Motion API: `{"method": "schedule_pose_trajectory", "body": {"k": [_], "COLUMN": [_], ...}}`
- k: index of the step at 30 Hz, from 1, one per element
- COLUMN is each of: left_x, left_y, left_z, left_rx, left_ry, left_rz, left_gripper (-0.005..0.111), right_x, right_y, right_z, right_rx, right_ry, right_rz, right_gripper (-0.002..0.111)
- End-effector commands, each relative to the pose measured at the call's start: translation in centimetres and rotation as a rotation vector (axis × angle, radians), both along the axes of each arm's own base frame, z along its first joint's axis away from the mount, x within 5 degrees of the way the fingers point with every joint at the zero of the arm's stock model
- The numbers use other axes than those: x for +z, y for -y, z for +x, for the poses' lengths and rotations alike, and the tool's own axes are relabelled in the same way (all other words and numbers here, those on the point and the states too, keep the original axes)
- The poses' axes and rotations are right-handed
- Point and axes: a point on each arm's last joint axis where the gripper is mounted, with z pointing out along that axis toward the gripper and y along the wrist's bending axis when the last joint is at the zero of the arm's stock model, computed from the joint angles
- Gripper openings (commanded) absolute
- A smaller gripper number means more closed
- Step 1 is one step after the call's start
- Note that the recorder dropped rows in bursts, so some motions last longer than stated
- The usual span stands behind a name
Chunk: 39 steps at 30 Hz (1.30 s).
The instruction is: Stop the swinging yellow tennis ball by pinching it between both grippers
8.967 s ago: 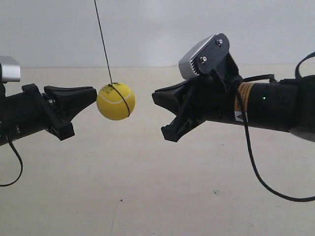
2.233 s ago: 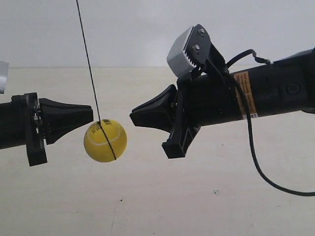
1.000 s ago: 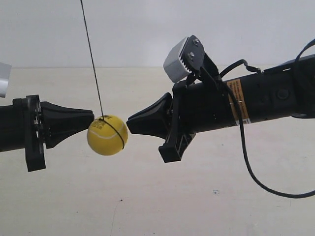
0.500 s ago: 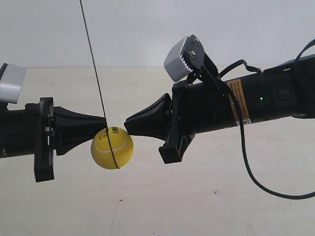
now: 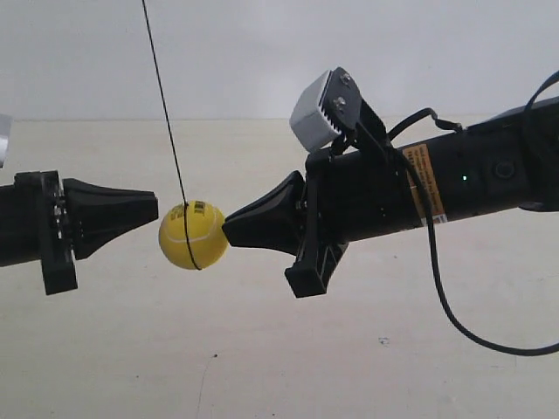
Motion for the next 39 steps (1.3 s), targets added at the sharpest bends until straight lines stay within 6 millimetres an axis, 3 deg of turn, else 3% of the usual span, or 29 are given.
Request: {"method": "schedule_pose_trajectory", "body": {"k": [1,16,39], "left_x": [-0.1,-0.8,-0.8], "left_y": [0.2,0.6,0.6], "left_z": [-0.8,-0.3,-0.4], "left_rx": [-0.074,-0.048,-0.063], "left_ry": [-0.004,0.003,-0.005], "left_rz": [0.009,-0.005,0.0], "left_gripper": [0.005,0.005,0.005], "right_x": [0.6,0.3,0.5], "right_y": [0.0,0.3,-0.1], "right_z": [-0.1,0.9,-0.5], "right_rx": [0.004,-0.1,0.043], "right_ry": [0.019,0.051,-0.05], "right_rz": [0.016,-0.025,0.041], "right_gripper": [0.0,0.0,0.0]}}
